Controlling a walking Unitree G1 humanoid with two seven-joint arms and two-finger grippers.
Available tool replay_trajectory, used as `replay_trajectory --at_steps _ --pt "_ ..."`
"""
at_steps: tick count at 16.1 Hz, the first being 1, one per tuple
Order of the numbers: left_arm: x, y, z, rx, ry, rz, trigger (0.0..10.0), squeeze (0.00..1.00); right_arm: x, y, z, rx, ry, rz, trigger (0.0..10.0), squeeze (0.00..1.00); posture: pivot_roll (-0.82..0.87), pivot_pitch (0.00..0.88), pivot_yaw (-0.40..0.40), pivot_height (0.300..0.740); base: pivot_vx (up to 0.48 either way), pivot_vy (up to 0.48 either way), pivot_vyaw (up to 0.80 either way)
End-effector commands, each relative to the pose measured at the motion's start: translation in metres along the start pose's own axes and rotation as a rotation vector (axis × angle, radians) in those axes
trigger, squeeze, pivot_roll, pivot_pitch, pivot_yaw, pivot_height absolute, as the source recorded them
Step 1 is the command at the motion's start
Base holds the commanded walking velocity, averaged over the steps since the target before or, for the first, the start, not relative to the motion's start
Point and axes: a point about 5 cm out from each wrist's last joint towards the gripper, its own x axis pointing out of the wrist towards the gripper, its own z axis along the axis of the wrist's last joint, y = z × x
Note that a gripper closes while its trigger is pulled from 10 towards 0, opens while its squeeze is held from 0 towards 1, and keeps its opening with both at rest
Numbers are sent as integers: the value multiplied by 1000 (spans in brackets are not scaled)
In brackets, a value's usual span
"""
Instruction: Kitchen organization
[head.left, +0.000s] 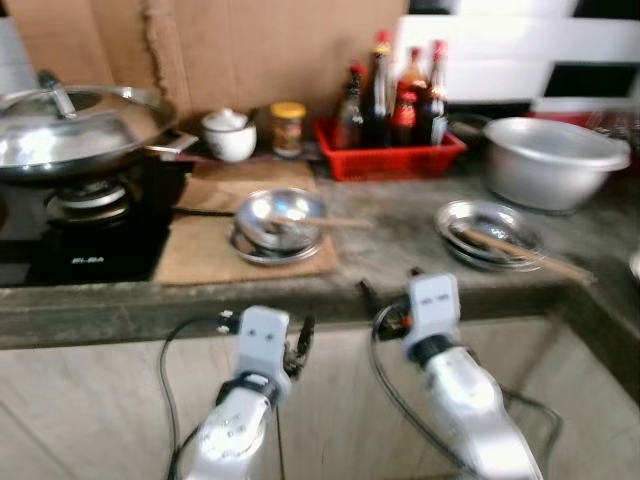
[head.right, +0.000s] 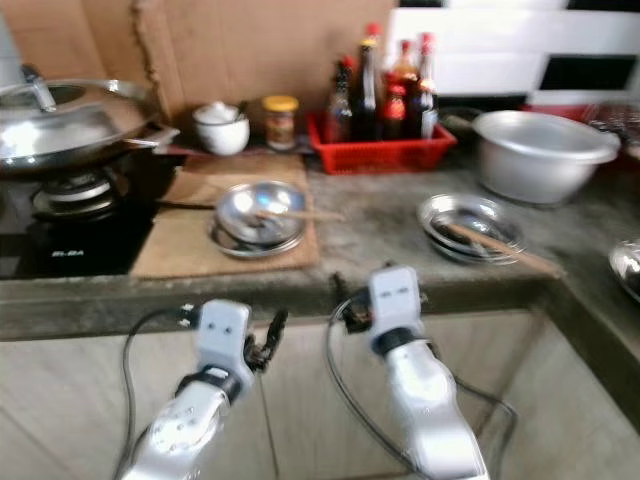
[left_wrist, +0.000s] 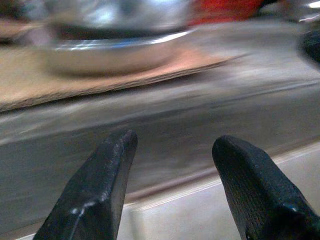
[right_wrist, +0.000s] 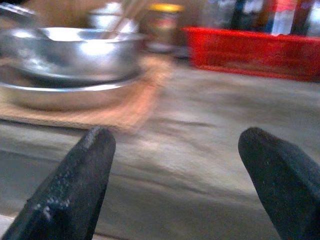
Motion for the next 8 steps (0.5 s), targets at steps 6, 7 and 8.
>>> replay_trajectory --at_steps 6,7,8 --pt "-5 -8 -4 -28 -11 -41 10000 0 15 -8 14 77 -81 55 10000 0 51 0 -63 740 0 0 0" --pt "-6 -9 -3 -25 -24 -53 10000 0 16 -9 17 92 -92 66 10000 0 51 0 -63 740 0 0 0" --pt "-7 -10 0 -11 -43 -62 10000 0 18 -10 19 106 -103 76 10000 0 53 0 -66 740 0 0 0"
